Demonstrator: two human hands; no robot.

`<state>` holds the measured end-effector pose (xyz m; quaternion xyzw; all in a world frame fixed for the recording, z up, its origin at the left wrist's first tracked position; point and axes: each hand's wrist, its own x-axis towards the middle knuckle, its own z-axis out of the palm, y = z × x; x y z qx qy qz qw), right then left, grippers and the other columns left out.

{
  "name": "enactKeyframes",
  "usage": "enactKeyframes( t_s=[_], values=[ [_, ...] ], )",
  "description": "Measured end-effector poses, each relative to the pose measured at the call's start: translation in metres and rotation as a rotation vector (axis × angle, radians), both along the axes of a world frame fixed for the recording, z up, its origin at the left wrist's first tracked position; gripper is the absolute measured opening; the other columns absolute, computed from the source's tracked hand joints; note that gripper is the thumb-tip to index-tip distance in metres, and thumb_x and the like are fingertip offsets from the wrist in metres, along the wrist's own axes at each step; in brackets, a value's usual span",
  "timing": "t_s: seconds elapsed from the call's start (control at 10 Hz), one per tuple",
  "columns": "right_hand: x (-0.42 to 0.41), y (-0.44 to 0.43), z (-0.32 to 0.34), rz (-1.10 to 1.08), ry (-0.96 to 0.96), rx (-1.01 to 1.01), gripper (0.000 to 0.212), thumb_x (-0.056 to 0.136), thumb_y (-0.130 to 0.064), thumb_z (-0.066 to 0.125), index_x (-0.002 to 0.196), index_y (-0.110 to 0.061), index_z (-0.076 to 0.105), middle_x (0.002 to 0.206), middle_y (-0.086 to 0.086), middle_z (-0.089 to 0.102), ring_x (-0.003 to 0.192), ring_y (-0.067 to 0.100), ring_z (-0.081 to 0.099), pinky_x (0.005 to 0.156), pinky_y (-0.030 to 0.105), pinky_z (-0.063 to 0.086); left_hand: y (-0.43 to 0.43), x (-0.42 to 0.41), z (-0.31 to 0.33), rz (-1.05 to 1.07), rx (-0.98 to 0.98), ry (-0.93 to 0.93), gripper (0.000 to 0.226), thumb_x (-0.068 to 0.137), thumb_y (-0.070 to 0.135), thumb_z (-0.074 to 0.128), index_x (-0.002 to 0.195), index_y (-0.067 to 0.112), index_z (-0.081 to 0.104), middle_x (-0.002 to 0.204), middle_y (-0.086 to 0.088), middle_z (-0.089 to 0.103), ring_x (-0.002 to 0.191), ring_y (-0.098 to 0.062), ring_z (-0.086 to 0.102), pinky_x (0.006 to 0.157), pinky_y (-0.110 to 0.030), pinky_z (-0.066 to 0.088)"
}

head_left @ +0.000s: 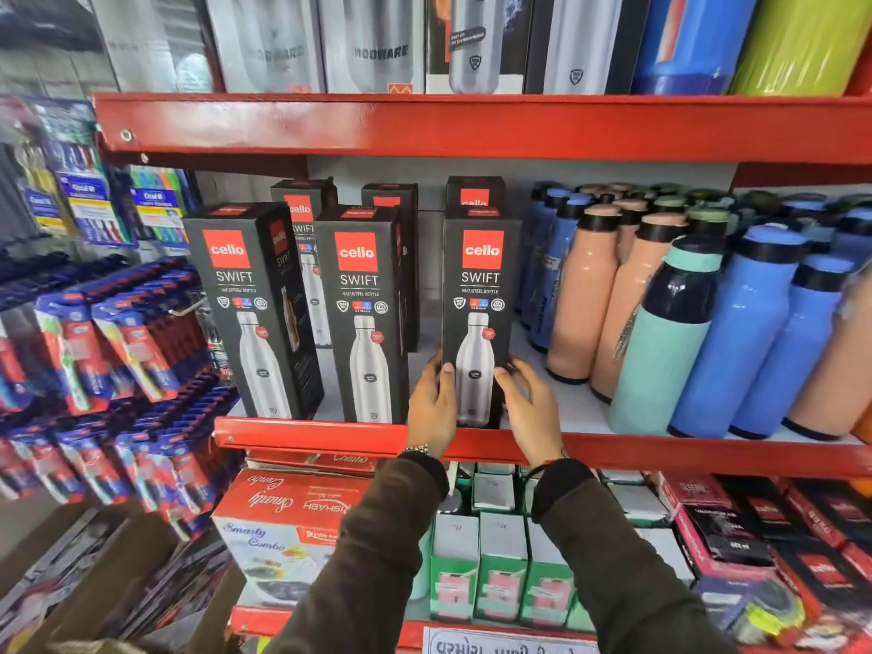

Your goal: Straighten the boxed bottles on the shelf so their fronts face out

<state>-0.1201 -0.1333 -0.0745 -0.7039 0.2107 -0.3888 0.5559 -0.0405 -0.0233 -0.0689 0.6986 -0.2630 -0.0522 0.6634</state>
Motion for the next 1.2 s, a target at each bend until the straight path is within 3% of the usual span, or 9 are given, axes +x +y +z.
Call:
enactKeyframes(
  t_s=[0.2, 0.3, 0.5, 0.8, 0.9, 1.0, 1.1, 1.2],
  values=[
    [-0.012, 0.007, 0.003, -0.004, 0.010, 0.019, 0.036, 0.097, -0.031, 0.060, 0.133, -0.025, 0.058, 0.133, -0.004, 0.064, 0.125, 0.010, 0.057, 0.112, 0.044, 0.044, 0.007, -0.014, 0.003, 0.004, 0.025, -0.008, 0.042, 0.107, 0.033, 0.038, 0.146, 0.019, 0.048, 0.145, -0.003, 0.058, 0.137, -0.021, 0.052, 0.118, -0.039, 0.038],
    [-0.016, 0.009, 0.005, 0.005, 0.020, 0.051, 0.033, 0.096, -0.031, 0.061, 0.129, -0.030, 0.059, 0.132, -0.003, 0.065, 0.125, 0.013, 0.059, 0.110, 0.048, 0.046, 0.010, -0.019, 0.004, 0.000, 0.025, -0.007, 0.043, 0.107, 0.034, 0.038, 0.147, 0.020, 0.047, 0.146, -0.003, 0.058, 0.136, -0.021, 0.052, 0.118, -0.042, 0.038],
    [-0.020, 0.014, 0.010, -0.005, 0.054, 0.029, 0.038, 0.098, -0.029, 0.057, 0.135, -0.021, 0.057, 0.134, 0.000, 0.065, 0.125, 0.015, 0.059, 0.109, 0.047, 0.046, 0.012, -0.019, 0.005, 0.004, 0.046, -0.015, 0.044, 0.108, 0.032, 0.037, 0.148, 0.018, 0.047, 0.149, -0.003, 0.055, 0.139, -0.019, 0.050, 0.115, -0.028, 0.035],
    [-0.016, 0.019, 0.010, -0.014, 0.117, -0.004, 0.036, 0.098, -0.037, 0.055, 0.134, -0.033, 0.052, 0.126, -0.006, 0.063, 0.117, 0.017, 0.060, 0.106, 0.047, 0.048, 0.013, -0.015, 0.003, 0.002, 0.047, 0.010, 0.042, 0.108, 0.031, 0.037, 0.147, 0.020, 0.048, 0.146, -0.003, 0.057, 0.136, -0.019, 0.051, 0.104, -0.022, 0.032],
    [-0.016, 0.016, 0.010, 0.031, 0.116, 0.042, 0.037, 0.099, -0.035, 0.054, 0.135, -0.034, 0.050, 0.127, -0.006, 0.060, 0.125, 0.021, 0.058, 0.109, 0.050, 0.045, 0.013, -0.015, 0.002, -0.009, 0.048, 0.015, 0.042, 0.108, 0.029, 0.037, 0.147, 0.019, 0.048, 0.146, -0.003, 0.057, 0.137, -0.020, 0.051, 0.104, -0.022, 0.031],
    [-0.022, 0.017, 0.011, 0.053, 0.102, 0.102, 0.047, 0.100, -0.032, 0.055, 0.144, -0.026, 0.043, 0.143, 0.004, 0.055, 0.132, 0.022, 0.052, 0.114, 0.048, 0.040, 0.017, -0.020, 0.007, -0.009, 0.051, 0.038, 0.045, 0.107, 0.029, 0.039, 0.150, 0.015, 0.043, 0.152, -0.005, 0.051, 0.142, -0.021, 0.047, 0.110, -0.024, 0.032],
    [-0.039, 0.015, 0.022, -0.024, -0.078, 0.136, 0.041, 0.098, -0.030, 0.058, 0.138, -0.030, 0.048, 0.137, 0.000, 0.057, 0.126, 0.021, 0.056, 0.100, 0.044, 0.050, 0.025, -0.031, 0.011, 0.012, -0.018, -0.059, 0.050, 0.106, 0.031, 0.044, 0.153, 0.017, 0.036, 0.155, -0.004, 0.043, 0.147, -0.019, 0.039, 0.123, -0.037, 0.029],
    [-0.066, 0.008, 0.058, -0.171, -0.439, 0.106, 0.030, 0.089, -0.037, 0.065, 0.116, -0.044, 0.057, 0.117, -0.023, 0.064, 0.112, 0.003, 0.062, 0.082, 0.031, 0.055, 0.028, -0.039, 0.031, 0.148, -0.115, -0.282, 0.046, 0.105, 0.029, 0.043, 0.149, 0.021, 0.041, 0.146, 0.002, 0.046, 0.141, -0.014, 0.040, 0.122, -0.040, 0.032]
  ],
)
